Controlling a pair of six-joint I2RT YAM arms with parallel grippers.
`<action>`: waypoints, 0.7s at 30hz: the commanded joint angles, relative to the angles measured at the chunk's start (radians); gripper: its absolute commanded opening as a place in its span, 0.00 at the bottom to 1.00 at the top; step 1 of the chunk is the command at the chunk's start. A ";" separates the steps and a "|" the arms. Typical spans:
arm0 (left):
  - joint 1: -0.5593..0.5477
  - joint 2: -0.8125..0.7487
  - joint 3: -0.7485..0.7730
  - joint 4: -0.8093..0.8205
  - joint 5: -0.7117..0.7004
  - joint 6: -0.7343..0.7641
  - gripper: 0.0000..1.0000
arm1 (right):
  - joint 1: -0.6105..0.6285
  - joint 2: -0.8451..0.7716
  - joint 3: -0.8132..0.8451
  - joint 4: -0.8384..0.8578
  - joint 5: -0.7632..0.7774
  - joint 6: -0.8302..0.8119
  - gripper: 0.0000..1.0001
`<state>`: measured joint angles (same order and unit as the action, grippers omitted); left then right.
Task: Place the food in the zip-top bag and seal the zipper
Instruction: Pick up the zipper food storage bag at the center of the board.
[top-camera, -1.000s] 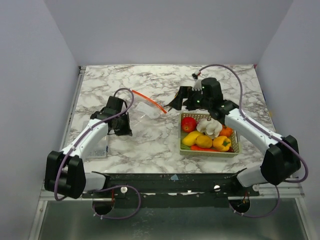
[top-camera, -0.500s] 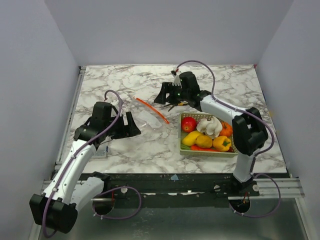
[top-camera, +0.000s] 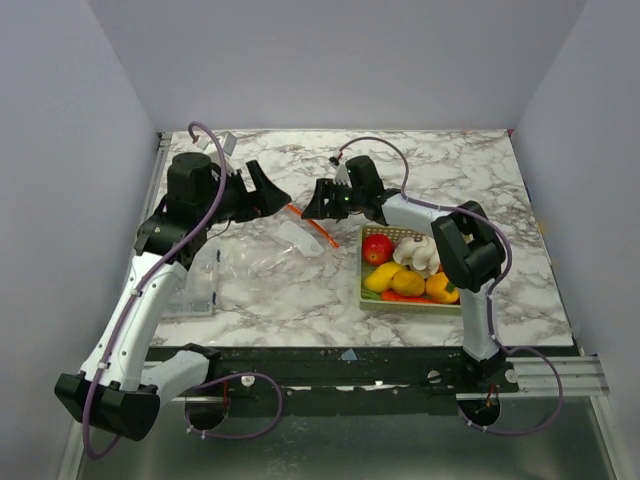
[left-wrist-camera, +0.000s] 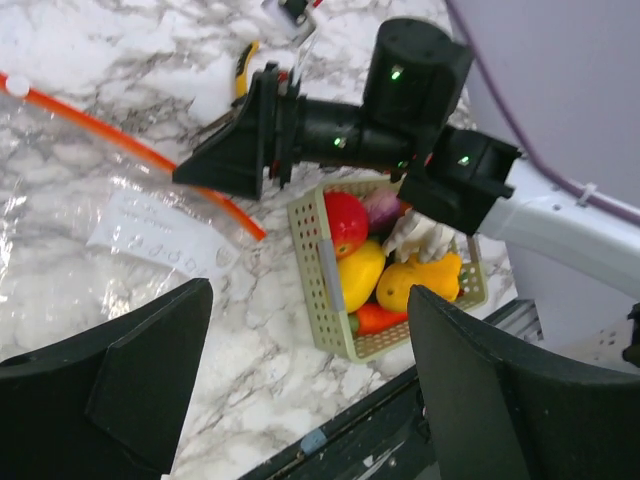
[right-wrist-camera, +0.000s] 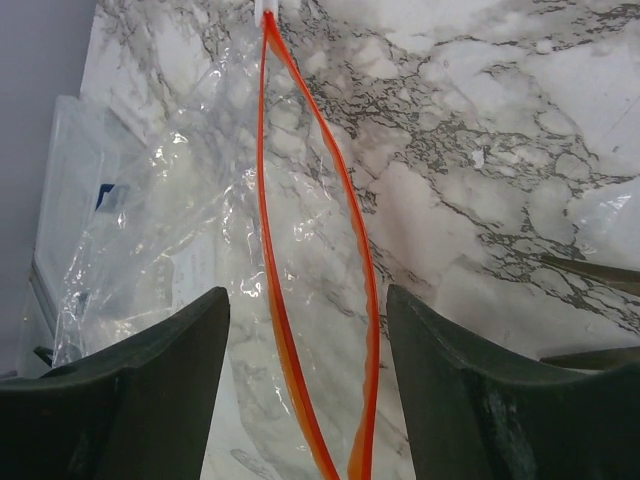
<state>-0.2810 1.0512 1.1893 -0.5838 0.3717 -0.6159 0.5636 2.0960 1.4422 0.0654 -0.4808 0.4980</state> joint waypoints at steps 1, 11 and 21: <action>-0.020 0.066 0.096 0.031 -0.008 0.023 0.80 | 0.002 0.033 0.000 0.098 -0.096 0.030 0.64; -0.075 0.093 0.041 0.037 -0.125 0.183 0.74 | 0.033 0.018 -0.093 0.260 -0.209 0.137 0.41; -0.075 0.043 -0.036 0.078 -0.155 0.217 0.73 | 0.077 -0.049 -0.164 0.281 -0.154 0.188 0.11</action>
<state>-0.3550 1.1049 1.1645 -0.5423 0.2440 -0.4240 0.6151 2.1178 1.3212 0.3206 -0.6594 0.6552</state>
